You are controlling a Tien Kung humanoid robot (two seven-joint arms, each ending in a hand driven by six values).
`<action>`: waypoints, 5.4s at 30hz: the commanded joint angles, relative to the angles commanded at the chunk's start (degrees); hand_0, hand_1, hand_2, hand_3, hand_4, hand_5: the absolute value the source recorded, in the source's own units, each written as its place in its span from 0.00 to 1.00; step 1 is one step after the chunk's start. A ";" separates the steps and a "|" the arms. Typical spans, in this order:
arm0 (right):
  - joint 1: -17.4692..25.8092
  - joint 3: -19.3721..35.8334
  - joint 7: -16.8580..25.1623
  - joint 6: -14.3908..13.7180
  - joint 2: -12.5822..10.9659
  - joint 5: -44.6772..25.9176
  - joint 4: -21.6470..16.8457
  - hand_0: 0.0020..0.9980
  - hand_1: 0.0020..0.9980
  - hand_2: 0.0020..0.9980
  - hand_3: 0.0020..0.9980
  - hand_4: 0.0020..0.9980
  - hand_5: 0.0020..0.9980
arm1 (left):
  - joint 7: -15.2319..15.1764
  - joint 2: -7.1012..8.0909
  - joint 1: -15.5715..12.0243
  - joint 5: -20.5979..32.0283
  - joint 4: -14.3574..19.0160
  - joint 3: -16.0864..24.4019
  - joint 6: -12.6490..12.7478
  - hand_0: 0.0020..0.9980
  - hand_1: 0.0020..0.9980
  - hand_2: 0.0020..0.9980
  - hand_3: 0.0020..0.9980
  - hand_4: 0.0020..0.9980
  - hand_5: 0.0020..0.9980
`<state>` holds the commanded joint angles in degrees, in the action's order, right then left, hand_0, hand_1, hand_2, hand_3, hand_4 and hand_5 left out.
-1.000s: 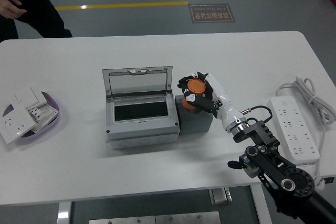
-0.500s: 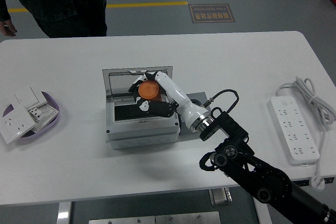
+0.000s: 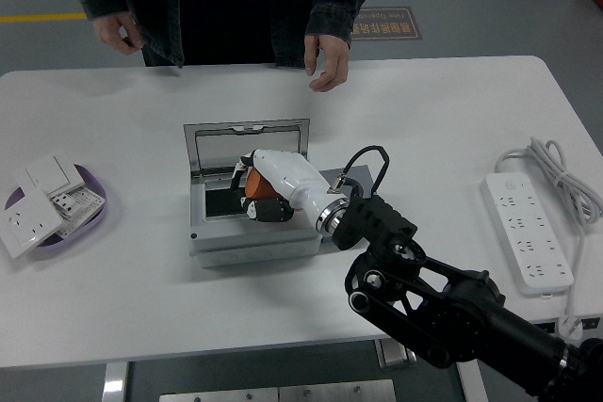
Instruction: Pick up the cylinder from the cube,place it in the box,flap close box
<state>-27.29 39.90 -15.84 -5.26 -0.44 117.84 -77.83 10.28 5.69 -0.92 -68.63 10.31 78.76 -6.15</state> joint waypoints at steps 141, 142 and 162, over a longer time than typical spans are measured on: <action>19.52 41.32 22.19 1.44 -14.33 -43.06 -4.54 0.56 0.67 0.69 0.68 0.69 0.44 | -0.64 0.75 -0.58 2.39 0.00 -2.14 0.08 0.64 0.67 0.66 0.71 0.76 0.32; 19.86 42.55 22.43 1.32 -13.92 -43.22 -4.49 0.56 0.67 0.69 0.68 0.69 0.44 | -0.60 0.81 -0.58 2.36 0.00 -2.11 0.08 0.64 0.67 0.66 0.71 0.76 0.32; 22.52 47.36 27.96 0.82 -10.41 -46.89 -3.22 0.55 0.65 0.68 0.67 0.69 0.44 | -0.30 2.23 -0.19 2.15 0.00 -2.38 0.15 0.64 0.67 0.66 0.71 0.76 0.32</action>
<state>-4.77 87.26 12.12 -4.44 -10.86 70.95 -81.06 9.97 7.92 -1.12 -66.48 10.31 76.38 -6.00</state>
